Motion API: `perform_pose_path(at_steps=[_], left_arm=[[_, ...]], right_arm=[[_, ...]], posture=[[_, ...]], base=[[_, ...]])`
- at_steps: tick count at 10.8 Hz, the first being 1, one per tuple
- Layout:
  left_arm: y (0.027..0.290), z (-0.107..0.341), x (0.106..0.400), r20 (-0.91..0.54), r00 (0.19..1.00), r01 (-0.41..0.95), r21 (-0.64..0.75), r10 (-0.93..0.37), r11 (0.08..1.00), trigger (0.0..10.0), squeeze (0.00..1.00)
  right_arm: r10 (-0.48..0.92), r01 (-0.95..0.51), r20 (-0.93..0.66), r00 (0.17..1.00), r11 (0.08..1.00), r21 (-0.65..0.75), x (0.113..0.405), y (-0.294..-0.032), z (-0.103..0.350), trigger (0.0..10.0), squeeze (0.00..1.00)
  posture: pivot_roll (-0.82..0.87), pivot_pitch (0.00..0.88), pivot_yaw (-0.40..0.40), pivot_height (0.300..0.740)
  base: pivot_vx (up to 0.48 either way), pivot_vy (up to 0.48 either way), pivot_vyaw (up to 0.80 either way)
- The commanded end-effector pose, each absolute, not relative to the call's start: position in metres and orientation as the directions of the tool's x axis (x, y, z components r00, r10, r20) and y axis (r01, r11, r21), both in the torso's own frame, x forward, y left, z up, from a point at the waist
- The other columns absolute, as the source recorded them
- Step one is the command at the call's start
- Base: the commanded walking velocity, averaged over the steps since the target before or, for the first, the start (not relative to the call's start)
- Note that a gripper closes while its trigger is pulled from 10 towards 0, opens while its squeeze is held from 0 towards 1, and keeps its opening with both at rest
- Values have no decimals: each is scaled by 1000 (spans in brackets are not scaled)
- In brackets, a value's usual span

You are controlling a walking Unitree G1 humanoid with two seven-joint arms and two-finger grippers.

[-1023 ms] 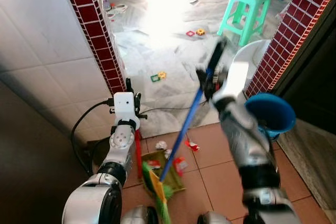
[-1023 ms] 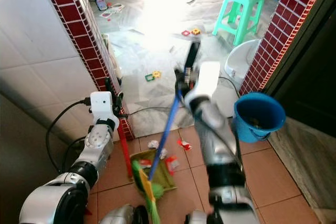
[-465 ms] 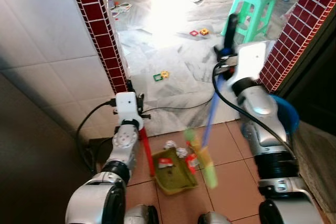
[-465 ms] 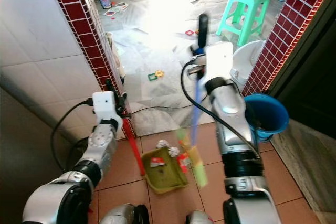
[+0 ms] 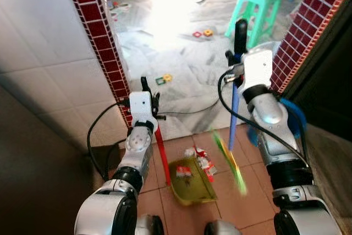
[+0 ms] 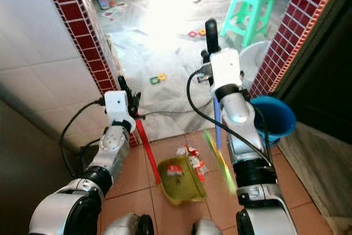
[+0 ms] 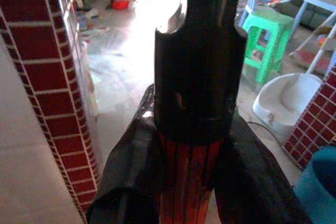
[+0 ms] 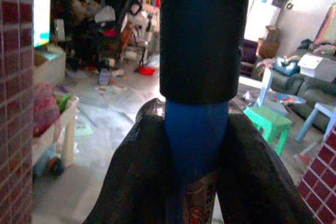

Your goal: Sweep floor

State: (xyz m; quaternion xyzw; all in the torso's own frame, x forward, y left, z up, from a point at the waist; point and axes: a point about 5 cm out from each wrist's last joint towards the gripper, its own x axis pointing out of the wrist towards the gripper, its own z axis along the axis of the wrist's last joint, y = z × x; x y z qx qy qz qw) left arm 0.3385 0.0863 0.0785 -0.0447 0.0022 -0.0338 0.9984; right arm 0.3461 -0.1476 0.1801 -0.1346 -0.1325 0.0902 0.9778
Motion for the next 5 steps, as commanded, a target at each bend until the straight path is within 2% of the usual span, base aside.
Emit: perform_pose_path(at_steps=[1,3,5], left_arm=[[96,95,345,86,996,45,-63,-40,997,10000,0],[107,127,350,236,971,-13,-84,33,996,10000,0],[115,143,351,282,954,-73,-118,104,990,10000,0]], right_arm=[[232,-128,299,926,936,-329,347,-143,192,10000,0],[193,-82,316,929,939,-334,346,-149,190,10000,0],[171,-65,309,936,943,-326,344,-151,185,10000,0]], posture=[[-165,0,38,740],[-153,0,37,740],[-140,0,42,740]], base=[[0,0,0],[0,0,0],[0,0,0]])
